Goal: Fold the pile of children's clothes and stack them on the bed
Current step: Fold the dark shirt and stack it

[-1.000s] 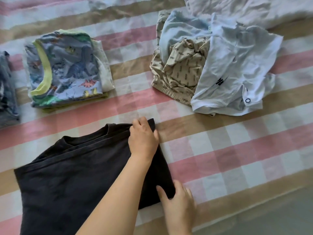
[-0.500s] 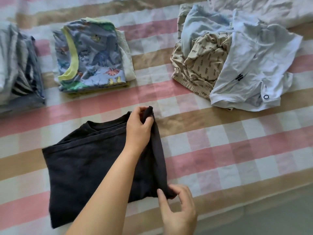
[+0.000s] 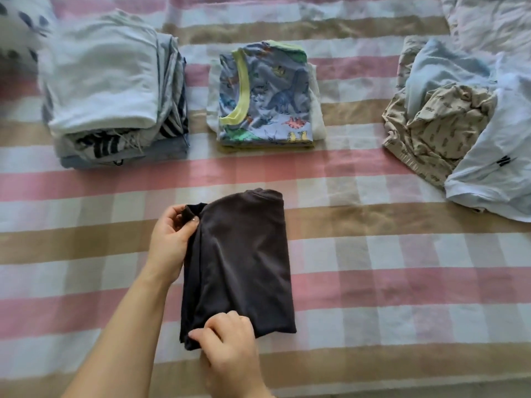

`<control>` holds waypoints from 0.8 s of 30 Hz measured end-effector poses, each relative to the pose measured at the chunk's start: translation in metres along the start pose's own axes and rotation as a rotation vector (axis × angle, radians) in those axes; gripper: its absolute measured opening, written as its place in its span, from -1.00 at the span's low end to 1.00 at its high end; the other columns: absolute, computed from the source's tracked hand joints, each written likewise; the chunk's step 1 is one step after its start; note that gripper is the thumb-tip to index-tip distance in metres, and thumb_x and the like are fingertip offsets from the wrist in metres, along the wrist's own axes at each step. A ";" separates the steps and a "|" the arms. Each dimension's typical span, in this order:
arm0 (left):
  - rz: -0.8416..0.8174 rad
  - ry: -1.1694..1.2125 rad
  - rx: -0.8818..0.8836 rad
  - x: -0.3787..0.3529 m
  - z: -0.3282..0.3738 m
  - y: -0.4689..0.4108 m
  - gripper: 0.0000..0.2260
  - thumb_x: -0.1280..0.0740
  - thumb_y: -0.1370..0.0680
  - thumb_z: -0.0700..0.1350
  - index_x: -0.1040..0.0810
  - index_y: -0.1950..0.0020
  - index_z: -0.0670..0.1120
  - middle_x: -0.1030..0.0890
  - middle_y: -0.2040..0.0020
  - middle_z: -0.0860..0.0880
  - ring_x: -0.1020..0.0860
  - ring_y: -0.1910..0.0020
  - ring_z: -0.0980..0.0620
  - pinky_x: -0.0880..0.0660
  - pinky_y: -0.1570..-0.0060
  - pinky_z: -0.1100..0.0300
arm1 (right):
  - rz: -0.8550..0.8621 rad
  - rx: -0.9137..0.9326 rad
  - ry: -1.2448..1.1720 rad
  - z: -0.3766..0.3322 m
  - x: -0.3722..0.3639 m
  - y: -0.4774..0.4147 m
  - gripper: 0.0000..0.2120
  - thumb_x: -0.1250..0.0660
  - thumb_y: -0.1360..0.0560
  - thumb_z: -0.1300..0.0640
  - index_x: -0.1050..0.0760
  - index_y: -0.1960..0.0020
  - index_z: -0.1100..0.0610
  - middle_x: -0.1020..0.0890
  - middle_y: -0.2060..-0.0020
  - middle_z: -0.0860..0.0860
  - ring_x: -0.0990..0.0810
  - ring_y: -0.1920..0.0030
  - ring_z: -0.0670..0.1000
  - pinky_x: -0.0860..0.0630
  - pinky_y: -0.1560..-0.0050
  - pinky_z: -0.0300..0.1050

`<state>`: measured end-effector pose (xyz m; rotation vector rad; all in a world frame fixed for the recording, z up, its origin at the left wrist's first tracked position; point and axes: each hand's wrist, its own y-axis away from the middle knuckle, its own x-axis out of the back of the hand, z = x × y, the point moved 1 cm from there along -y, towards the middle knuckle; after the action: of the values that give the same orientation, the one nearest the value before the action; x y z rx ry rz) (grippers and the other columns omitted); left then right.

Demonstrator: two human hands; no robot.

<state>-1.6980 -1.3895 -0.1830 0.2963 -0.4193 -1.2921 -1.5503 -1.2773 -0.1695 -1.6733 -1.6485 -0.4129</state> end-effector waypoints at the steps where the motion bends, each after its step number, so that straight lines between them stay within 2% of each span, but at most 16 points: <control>1: 0.041 -0.036 0.019 0.005 -0.009 -0.003 -0.80 -0.25 -0.53 -0.36 -0.49 0.05 -0.06 -0.58 0.14 -0.01 -0.51 0.09 -0.03 -0.47 0.07 0.14 | -0.077 -0.002 0.029 0.001 -0.008 0.000 -0.83 -0.32 -0.27 0.24 -0.61 0.34 0.00 -0.48 0.45 -0.05 -0.42 0.45 -0.01 -0.26 0.43 -0.26; 3: 0.124 -0.113 0.036 0.009 -0.021 -0.005 -0.82 -0.27 -0.53 -0.34 -0.45 -0.06 -0.11 -0.56 0.02 -0.09 -0.51 0.00 -0.07 -0.46 -0.04 0.05 | -0.235 0.002 0.096 0.002 -0.016 0.002 -0.85 -0.39 -0.18 0.19 -0.61 0.31 -0.03 -0.49 0.42 -0.08 -0.44 0.43 -0.03 -0.27 0.44 -0.29; 5: 0.221 -0.216 -0.005 0.009 -0.027 0.002 -0.78 -0.27 -0.53 -0.29 -0.42 -0.14 -0.09 -0.54 -0.06 -0.09 -0.50 0.00 0.00 -0.45 -0.07 0.09 | -0.334 0.023 0.088 0.009 -0.012 0.003 -0.80 -0.44 -0.16 0.11 -0.61 0.21 -0.03 -0.51 0.35 -0.10 -0.48 0.37 -0.04 -0.35 0.43 -0.28; 7: 0.302 -0.312 -0.066 0.009 -0.029 0.016 -0.76 -0.27 -0.54 -0.22 -0.40 -0.20 -0.12 -0.51 -0.10 -0.07 -0.49 -0.03 0.00 -0.43 -0.09 0.11 | -0.240 -0.046 0.003 0.021 0.002 -0.001 -0.83 -0.38 -0.34 0.01 -0.60 0.09 0.02 -0.55 0.24 -0.07 -0.50 0.25 -0.02 -0.45 0.31 -0.19; 8: 0.314 -0.350 -0.081 0.008 -0.031 0.026 -0.73 -0.28 -0.54 -0.17 -0.39 -0.22 -0.14 -0.49 -0.11 -0.08 -0.48 -0.07 -0.04 -0.42 -0.12 0.08 | -0.138 -0.130 -0.042 0.030 0.011 -0.006 -0.81 -0.33 -0.41 0.00 -0.59 0.04 0.05 -0.56 0.19 -0.04 -0.50 0.17 -0.01 -0.47 0.20 -0.14; 10: 0.288 -0.419 -0.046 0.004 -0.036 0.049 -0.62 -0.35 -0.50 -0.07 -0.38 -0.25 -0.18 -0.47 -0.12 -0.08 -0.45 -0.12 -0.09 -0.41 -0.17 0.02 | 0.027 -0.346 -0.047 0.049 0.028 -0.018 -0.74 -0.27 -0.47 0.05 -0.56 -0.09 0.13 -0.56 0.04 0.03 -0.45 0.01 0.00 -0.39 -0.05 -0.17; 12: 0.251 -0.481 0.053 -0.002 -0.041 0.065 -0.48 -0.45 -0.41 0.00 -0.37 -0.24 -0.21 -0.47 -0.12 -0.11 -0.45 -0.13 -0.11 -0.43 -0.15 -0.02 | 0.030 -0.627 -0.028 0.068 0.036 -0.031 -0.65 -0.28 -0.51 0.11 -0.45 -0.26 0.19 -0.49 -0.12 0.06 -0.40 -0.14 0.00 -0.34 -0.20 -0.16; 14: 0.235 -0.511 0.149 -0.006 -0.045 0.072 -0.44 -0.50 -0.35 0.01 -0.36 -0.20 -0.21 -0.50 -0.10 -0.14 -0.48 -0.09 -0.14 -0.47 -0.08 -0.03 | -0.039 -0.850 -0.095 0.081 0.035 -0.038 -0.59 -0.28 -0.52 0.11 -0.36 -0.34 0.18 -0.46 -0.16 0.03 -0.43 -0.16 -0.01 -0.37 -0.20 -0.14; 16: 0.231 -0.476 0.222 -0.005 -0.045 0.069 -0.54 -0.49 -0.37 -0.03 -0.42 -0.14 -0.19 -0.56 -0.06 -0.12 -0.53 -0.05 -0.15 -0.49 -0.03 0.00 | -0.060 -0.932 -0.144 0.088 0.031 -0.042 -0.69 -0.28 -0.52 0.07 -0.43 -0.24 0.13 -0.53 -0.05 -0.02 -0.50 -0.05 -0.02 -0.42 -0.05 -0.18; 18: 0.192 -0.370 0.277 0.002 -0.045 0.065 -0.73 -0.46 -0.41 -0.05 -0.52 -0.01 -0.14 -0.62 0.06 -0.05 -0.57 0.02 -0.09 -0.51 0.06 0.05 | -0.117 -0.993 -0.164 0.091 0.028 -0.044 -0.80 -0.27 -0.52 0.00 -0.49 -0.01 0.12 -0.59 0.14 -0.04 -0.55 0.10 0.01 -0.44 0.14 -0.13; 19: 0.152 -0.314 0.301 0.005 -0.044 0.066 -0.82 -0.45 -0.43 -0.06 -0.54 0.05 -0.10 -0.63 0.11 -0.01 -0.59 0.05 -0.05 -0.51 0.12 0.10 | -0.149 -1.014 -0.175 0.092 0.027 -0.044 -0.78 -0.27 -0.51 -0.03 -0.48 0.09 0.13 -0.60 0.22 -0.03 -0.56 0.16 0.02 -0.45 0.20 -0.10; 21: 0.064 -0.224 0.328 0.011 -0.041 0.071 -0.89 -0.41 -0.47 -0.08 -0.54 0.07 -0.05 -0.64 0.10 0.02 -0.60 0.06 0.01 -0.50 0.17 0.17 | -0.193 -1.046 -0.265 0.091 0.028 -0.041 -0.77 -0.27 -0.52 -0.01 -0.48 0.16 0.15 -0.61 0.26 -0.01 -0.56 0.20 0.03 -0.49 0.18 -0.06; 24: 0.035 -0.198 0.287 0.012 -0.030 0.084 -0.87 -0.38 -0.50 -0.16 -0.54 -0.03 -0.10 -0.64 0.04 0.00 -0.60 0.02 0.02 -0.50 0.12 0.19 | -0.199 -1.026 -0.380 0.085 0.039 -0.038 -0.82 -0.26 -0.54 0.10 -0.51 0.18 0.16 -0.63 0.26 0.01 -0.58 0.18 0.05 -0.48 0.18 -0.12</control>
<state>-1.6088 -1.3800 -0.1713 0.4016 -0.7786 -1.2305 -1.6040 -1.1944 -0.1901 -2.4171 -2.0503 -1.2632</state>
